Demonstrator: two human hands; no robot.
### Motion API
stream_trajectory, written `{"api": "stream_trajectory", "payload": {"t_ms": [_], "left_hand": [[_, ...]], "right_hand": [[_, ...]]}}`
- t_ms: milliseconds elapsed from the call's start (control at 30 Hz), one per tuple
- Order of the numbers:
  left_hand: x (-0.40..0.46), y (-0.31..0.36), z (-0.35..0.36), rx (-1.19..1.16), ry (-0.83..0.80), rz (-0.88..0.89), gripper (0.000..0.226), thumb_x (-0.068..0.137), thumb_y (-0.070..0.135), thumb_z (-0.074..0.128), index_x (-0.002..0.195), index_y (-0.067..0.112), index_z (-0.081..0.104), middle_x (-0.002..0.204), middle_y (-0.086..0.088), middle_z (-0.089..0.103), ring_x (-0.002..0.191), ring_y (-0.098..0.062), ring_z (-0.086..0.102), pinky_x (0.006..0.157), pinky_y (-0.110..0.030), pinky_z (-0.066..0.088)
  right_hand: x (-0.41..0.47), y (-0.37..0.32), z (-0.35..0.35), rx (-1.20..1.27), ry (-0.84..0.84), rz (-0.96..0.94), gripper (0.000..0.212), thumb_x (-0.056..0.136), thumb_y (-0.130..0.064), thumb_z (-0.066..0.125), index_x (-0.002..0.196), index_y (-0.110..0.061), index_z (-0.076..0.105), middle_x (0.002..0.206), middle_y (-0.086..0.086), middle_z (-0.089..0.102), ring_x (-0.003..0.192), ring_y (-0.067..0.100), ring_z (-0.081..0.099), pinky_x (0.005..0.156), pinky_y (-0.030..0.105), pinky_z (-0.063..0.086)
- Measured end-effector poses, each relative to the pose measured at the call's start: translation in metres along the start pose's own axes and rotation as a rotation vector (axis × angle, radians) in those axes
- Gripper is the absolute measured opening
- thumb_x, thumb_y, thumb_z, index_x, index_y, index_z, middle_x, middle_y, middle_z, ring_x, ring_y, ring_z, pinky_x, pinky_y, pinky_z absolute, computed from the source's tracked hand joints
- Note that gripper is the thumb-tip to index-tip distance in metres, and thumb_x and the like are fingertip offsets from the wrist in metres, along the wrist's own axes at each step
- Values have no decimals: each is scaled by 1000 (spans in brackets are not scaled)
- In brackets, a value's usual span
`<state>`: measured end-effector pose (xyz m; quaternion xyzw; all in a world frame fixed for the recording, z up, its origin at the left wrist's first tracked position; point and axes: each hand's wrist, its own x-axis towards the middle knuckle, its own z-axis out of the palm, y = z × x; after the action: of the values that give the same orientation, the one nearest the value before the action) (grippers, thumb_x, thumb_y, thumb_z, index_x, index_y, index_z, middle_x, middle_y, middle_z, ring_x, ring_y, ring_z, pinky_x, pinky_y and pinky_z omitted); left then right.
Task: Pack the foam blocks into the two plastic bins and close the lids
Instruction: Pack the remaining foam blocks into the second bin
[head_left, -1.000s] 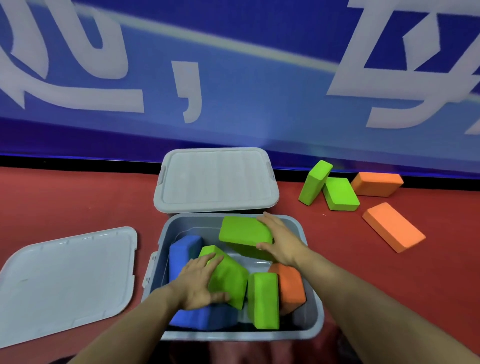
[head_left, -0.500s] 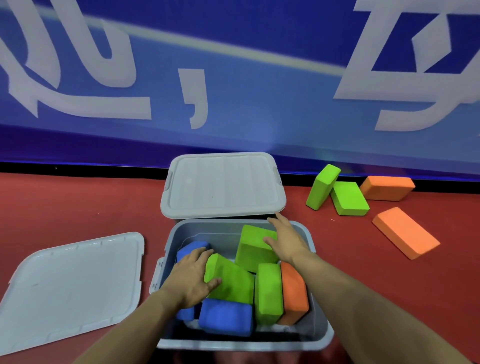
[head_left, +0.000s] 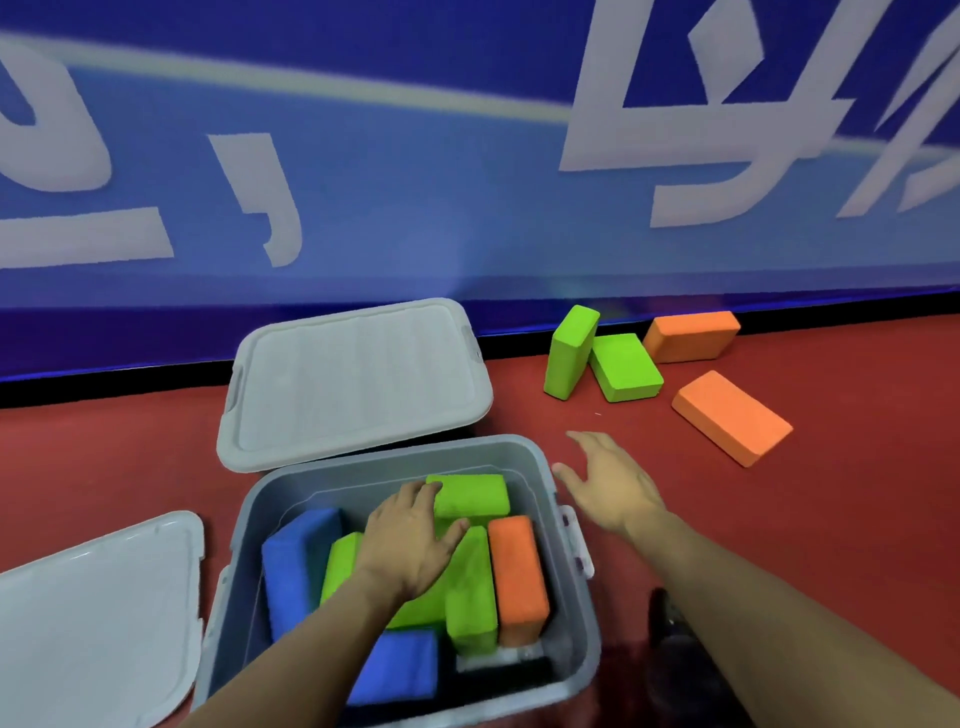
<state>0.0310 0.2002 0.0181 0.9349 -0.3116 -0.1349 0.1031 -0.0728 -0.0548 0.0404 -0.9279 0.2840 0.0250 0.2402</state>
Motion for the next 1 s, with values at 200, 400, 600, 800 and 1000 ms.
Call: {"api": "stream_trajectory", "payload": {"t_ms": [200, 400, 600, 800, 1000], "left_hand": [[93, 87, 27, -35, -19, 84, 77, 93, 69, 41, 152, 21, 35, 154, -2, 41, 136, -26, 46, 109, -40, 40], [250, 153, 76, -142, 59, 50, 79, 94, 65, 48, 154, 16, 33, 152, -8, 40, 134, -30, 48, 109, -45, 41], [395, 171, 144, -371, 128, -100, 91, 86, 67, 61, 155, 15, 30, 153, -12, 36, 140, -30, 41, 114, -44, 35], [495, 191, 157, -508, 284, -94, 102, 75, 72, 70, 153, 18, 34, 153, -7, 38, 141, -23, 40, 114, -42, 34], [568, 210, 158, -490, 262, -69, 108, 63, 79, 75, 149, 23, 39, 149, -2, 44, 136, -23, 47, 112, -44, 40]], "right_hand": [[46, 78, -29, 53, 66, 157, 68, 97, -58, 51, 156, -30, 32, 157, -3, 37, 140, 24, 42, 112, 42, 39], [171, 161, -12, 108, 109, 274, 74, 92, -64, 54, 153, -27, 35, 151, -1, 42, 138, 25, 45, 110, 44, 41], [293, 252, 41, 336, 199, 509, 84, 86, -67, 63, 154, -26, 35, 151, 4, 43, 137, 28, 47, 108, 43, 41], [389, 314, 70, 460, 168, 685, 90, 79, -70, 68, 150, -23, 39, 144, 7, 49, 133, 29, 50, 109, 43, 43], [468, 351, 91, 639, 206, 846, 106, 76, -69, 73, 157, -17, 28, 151, 15, 42, 137, 33, 45, 111, 41, 37]]}}
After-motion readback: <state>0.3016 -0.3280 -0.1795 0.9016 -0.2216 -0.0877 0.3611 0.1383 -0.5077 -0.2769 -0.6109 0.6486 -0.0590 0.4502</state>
